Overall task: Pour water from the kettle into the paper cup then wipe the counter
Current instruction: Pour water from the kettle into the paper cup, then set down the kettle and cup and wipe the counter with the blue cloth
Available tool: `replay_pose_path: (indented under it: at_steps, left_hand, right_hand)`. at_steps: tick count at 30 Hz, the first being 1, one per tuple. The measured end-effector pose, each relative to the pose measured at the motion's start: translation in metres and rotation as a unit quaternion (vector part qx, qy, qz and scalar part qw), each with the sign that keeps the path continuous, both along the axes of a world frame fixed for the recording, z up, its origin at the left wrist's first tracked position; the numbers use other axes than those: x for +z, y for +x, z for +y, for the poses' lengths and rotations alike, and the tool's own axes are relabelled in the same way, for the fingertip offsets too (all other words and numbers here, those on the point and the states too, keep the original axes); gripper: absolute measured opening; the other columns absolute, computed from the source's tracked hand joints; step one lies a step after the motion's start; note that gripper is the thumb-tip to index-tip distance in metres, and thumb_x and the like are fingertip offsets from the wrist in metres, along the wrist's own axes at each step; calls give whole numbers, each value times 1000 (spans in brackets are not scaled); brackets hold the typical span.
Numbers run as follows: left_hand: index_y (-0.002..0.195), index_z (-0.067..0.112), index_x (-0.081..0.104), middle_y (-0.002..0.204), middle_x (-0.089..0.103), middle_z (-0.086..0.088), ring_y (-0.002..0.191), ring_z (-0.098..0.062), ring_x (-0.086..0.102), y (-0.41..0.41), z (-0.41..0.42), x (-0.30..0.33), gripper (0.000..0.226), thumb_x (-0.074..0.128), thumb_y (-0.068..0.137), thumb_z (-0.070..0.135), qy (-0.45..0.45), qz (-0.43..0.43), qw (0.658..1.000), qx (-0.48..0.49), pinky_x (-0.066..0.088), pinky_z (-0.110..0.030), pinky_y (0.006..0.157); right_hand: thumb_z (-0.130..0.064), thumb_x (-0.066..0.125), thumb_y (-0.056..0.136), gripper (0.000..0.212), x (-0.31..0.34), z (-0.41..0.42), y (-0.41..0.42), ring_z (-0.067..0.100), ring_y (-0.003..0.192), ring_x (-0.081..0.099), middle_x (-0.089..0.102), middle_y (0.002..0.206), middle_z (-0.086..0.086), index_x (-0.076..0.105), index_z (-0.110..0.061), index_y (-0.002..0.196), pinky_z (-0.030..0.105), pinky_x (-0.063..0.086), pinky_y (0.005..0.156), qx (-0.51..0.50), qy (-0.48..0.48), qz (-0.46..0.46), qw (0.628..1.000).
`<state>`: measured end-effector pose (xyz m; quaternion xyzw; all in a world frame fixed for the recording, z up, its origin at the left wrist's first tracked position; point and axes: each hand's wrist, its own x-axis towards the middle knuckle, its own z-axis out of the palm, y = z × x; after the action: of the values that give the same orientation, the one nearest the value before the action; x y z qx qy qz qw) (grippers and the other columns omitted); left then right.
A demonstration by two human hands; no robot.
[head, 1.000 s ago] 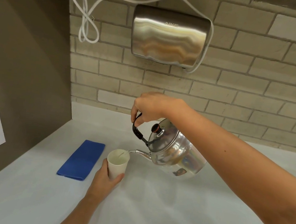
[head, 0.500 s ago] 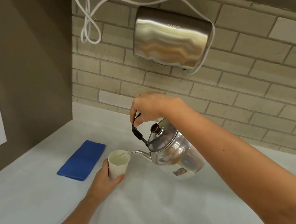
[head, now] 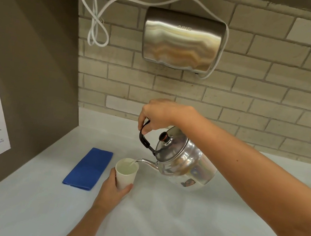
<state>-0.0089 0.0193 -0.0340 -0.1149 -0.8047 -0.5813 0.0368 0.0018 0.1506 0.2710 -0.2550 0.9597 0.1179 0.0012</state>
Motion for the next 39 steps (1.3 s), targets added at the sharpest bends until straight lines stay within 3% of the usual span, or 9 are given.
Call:
replay_pose_path:
  at_steps: [8, 11, 15, 17, 20, 25, 33, 39]
  left_hand:
    - [117, 41, 32, 106, 52, 19, 98, -6, 54, 1, -1, 3, 67, 78, 69, 33, -2, 0, 1000, 4, 43, -23, 81]
    - [116, 43, 33, 106, 52, 23, 99, -4, 55, 3, -1, 4, 66, 78, 68, 35, 3, -2, 1000, 3, 44, -22, 81]
    - [115, 43, 33, 106, 52, 23, 100, -4, 54, 2, -1, 5, 66, 78, 68, 31, -4, -5, 1000, 7, 43, -20, 81]
    - [111, 49, 32, 106, 51, 26, 100, -2, 55, 2, -1, 6, 66, 78, 67, 32, -11, -9, 1000, 9, 42, -12, 78]
    - [106, 57, 32, 106, 51, 30, 99, 6, 53, 1, -2, 4, 63, 77, 66, 37, -19, -13, 1000, 14, 43, -7, 70]
    - [108, 63, 30, 109, 50, 32, 102, 10, 52, 0, -3, 0, 65, 75, 64, 47, -26, -23, 999, 17, 44, -5, 70]
    - [109, 62, 30, 111, 49, 33, 103, 11, 51, 0, -2, 2, 66, 75, 64, 47, -24, -28, 999, 18, 44, -2, 73]
    - [110, 61, 33, 113, 53, 27, 106, 6, 53, 1, -1, 2, 65, 75, 63, 47, -5, -28, 1000, 13, 47, -11, 77]
  right_hand:
    - [-38, 68, 81, 21, -20, 47, -6, 12, 82, 57, 67, 88, -8, 70, -33, 101, 28, 45, 69, -20, -146, -30, 989]
    - [-39, 67, 82, 21, -24, 71, -12, 9, 87, 57, 64, 87, -19, 69, -37, 102, 26, 46, 76, -46, -209, -46, 976]
    - [-32, 64, 86, 22, -32, 98, -25, 10, 97, 60, 69, 107, -12, 67, -32, 107, 29, 44, 88, -41, -293, -20, 955]
    - [-31, 63, 86, 22, -40, 104, -36, 5, 87, 59, 70, 103, -11, 67, -30, 108, 26, 42, 81, -48, -330, 18, 942]
    - [-32, 63, 86, 20, -59, 100, -57, -2, 63, 51, 65, 77, -21, 68, -32, 106, 21, 38, 63, -77, -349, 86, 930]
    - [-33, 60, 88, 19, -93, 86, -90, 20, 93, 64, 73, 105, -4, 67, -32, 106, 40, 52, 84, -104, -356, 111, 922]
    - [-33, 59, 89, 18, -132, 76, -122, 21, 89, 65, 74, 100, -2, 68, -32, 104, 37, 52, 77, -128, -383, 114, 908]
    - [-33, 60, 89, 19, -145, 74, -130, 18, 88, 64, 74, 102, -2, 68, -30, 105, 31, 48, 74, -131, -392, 92, 906]
